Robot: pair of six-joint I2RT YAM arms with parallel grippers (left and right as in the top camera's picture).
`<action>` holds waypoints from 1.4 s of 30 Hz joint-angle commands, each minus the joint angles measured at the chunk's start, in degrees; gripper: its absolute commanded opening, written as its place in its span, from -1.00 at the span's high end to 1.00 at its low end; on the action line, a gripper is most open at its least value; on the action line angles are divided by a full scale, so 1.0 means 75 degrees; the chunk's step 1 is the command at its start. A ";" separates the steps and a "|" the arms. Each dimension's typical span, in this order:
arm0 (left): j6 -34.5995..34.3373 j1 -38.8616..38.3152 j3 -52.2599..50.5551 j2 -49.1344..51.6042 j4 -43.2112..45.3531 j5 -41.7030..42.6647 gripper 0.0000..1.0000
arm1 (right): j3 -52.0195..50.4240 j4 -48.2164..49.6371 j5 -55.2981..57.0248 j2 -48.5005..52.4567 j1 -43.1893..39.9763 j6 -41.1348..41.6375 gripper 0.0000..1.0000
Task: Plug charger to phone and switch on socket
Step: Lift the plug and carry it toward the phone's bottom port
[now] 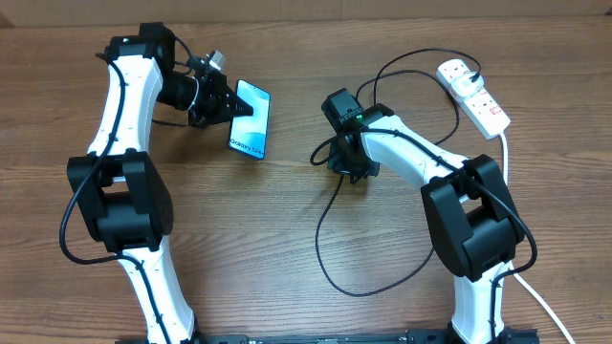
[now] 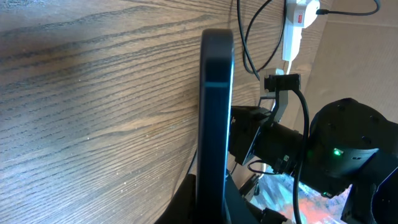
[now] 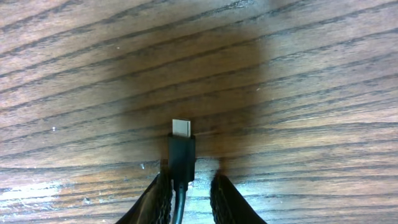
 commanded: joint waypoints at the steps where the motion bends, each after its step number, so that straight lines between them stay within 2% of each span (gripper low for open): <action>1: 0.0172 -0.0023 0.0041 -0.0058 0.0026 0.0379 0.92 | 0.0099 -0.0012 -0.0213 0.0163 0.0038 -0.0012 0.57; 3: 0.0172 -0.0023 0.0041 -0.0058 0.0026 0.0379 0.92 | 0.0099 -0.0012 -0.0210 0.0163 0.0038 -0.0015 0.60; 6: 0.0172 -0.0023 0.0041 -0.0058 0.0026 0.0379 0.92 | 0.0099 0.0000 -0.0204 0.0163 0.0038 -0.0015 0.77; 13: 0.0169 -0.0023 0.0041 -0.0058 0.0023 0.0382 0.92 | 0.0099 0.0119 -0.0204 0.0163 0.0038 -0.0017 0.82; 15: 0.0169 -0.0023 0.0041 -0.0058 0.0017 0.0385 0.91 | 0.0099 0.0149 -0.0204 0.0163 0.0038 -0.0017 0.91; 18: 0.0172 -0.0023 0.0041 -0.0058 -0.0003 0.0612 0.92 | 0.0114 0.0160 -0.0207 0.0163 0.0035 -0.0017 0.93; 24: 0.0181 -0.0026 0.0041 -0.0058 -0.0006 0.1655 0.92 | 0.0592 -0.0216 -0.0286 -0.0003 -0.0017 -0.0017 0.93; 28: 0.0207 -0.0026 0.0041 -0.0058 -0.0015 0.2964 0.92 | 0.1218 -0.0886 -0.0679 -0.0414 -0.0122 -0.0047 0.93; 29: 0.0204 -0.0026 0.0041 -0.0058 -0.0006 0.3477 0.92 | 0.1518 -0.1317 -0.0947 -0.0740 -0.0166 -0.0047 0.92; 32: 0.0204 -0.0023 0.0041 -0.0058 0.0003 0.3864 0.92 | 0.1789 -0.1859 -0.1638 -0.1475 -0.0221 -0.0087 0.93; 36: 0.0204 -0.0017 0.0041 -0.0058 0.0195 0.4386 0.92 | 0.1789 -0.2022 -0.2766 -0.2597 -0.0227 -0.0772 0.93; 39: 0.0201 -0.0003 0.0041 -0.0058 0.0382 0.5362 0.92 | 0.1789 -0.2075 -0.3491 -0.3334 -0.0227 -0.1093 0.93; 42: -0.0344 -0.0003 0.0050 -0.0061 0.0399 0.5453 0.92 | 0.1789 -0.2095 -0.4377 -0.3829 -0.0213 -0.1571 0.93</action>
